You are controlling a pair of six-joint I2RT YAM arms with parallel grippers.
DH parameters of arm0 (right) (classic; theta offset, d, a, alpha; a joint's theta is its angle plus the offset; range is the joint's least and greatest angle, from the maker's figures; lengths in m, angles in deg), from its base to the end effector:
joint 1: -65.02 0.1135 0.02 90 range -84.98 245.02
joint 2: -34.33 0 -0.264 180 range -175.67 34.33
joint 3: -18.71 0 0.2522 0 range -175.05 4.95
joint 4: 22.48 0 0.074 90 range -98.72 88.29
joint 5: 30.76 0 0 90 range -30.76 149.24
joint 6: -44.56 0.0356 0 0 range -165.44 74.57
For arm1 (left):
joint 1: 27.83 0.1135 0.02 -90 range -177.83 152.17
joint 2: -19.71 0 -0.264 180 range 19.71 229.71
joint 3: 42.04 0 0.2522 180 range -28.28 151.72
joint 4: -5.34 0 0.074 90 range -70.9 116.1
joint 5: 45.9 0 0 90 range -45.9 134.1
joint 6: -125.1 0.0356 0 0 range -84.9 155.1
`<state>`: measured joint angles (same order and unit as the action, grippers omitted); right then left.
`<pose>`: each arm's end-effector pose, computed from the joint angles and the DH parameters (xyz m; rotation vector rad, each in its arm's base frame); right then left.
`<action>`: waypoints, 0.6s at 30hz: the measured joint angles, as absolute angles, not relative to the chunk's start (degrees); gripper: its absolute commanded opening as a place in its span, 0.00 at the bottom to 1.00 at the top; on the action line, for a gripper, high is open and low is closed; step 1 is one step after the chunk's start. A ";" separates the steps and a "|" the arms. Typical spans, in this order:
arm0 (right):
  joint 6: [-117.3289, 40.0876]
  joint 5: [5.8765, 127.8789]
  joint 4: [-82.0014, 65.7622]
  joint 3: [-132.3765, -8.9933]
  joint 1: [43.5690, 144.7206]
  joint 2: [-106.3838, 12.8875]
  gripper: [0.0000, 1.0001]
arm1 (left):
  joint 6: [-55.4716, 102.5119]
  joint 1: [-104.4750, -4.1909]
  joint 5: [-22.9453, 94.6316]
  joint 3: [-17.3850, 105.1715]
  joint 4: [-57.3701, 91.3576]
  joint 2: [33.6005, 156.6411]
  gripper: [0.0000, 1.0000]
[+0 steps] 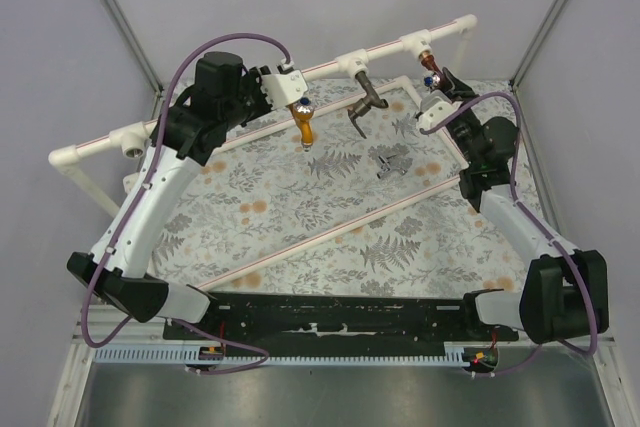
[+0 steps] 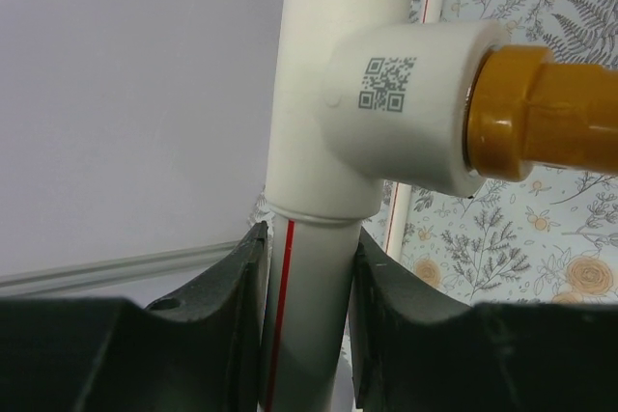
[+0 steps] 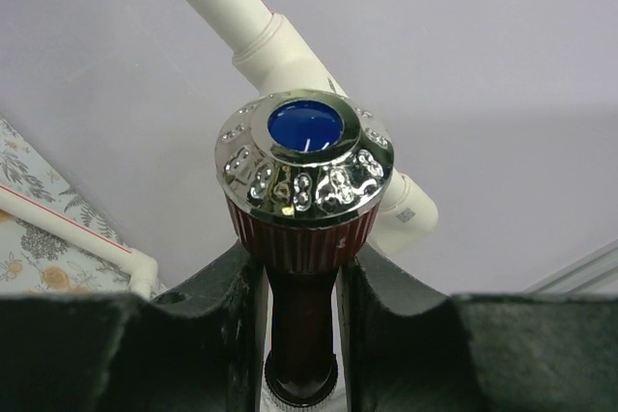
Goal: Install the water faucets
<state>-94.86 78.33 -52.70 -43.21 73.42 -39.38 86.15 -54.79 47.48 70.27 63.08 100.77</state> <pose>0.2901 0.0546 0.3494 -0.8558 0.9491 -0.4089 0.2618 -0.1308 0.4563 1.2595 1.6144 0.3235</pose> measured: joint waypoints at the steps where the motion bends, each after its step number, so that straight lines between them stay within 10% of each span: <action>1: -95.24 78.24 -52.96 -43.19 73.42 -39.55 0.00 | 86.06 -54.79 47.31 70.31 63.13 100.77 0.02; 18: -92.85 77.13 -48.24 -46.45 73.55 -41.26 0.00 | 85.93 -54.18 46.93 70.40 63.15 100.79 0.02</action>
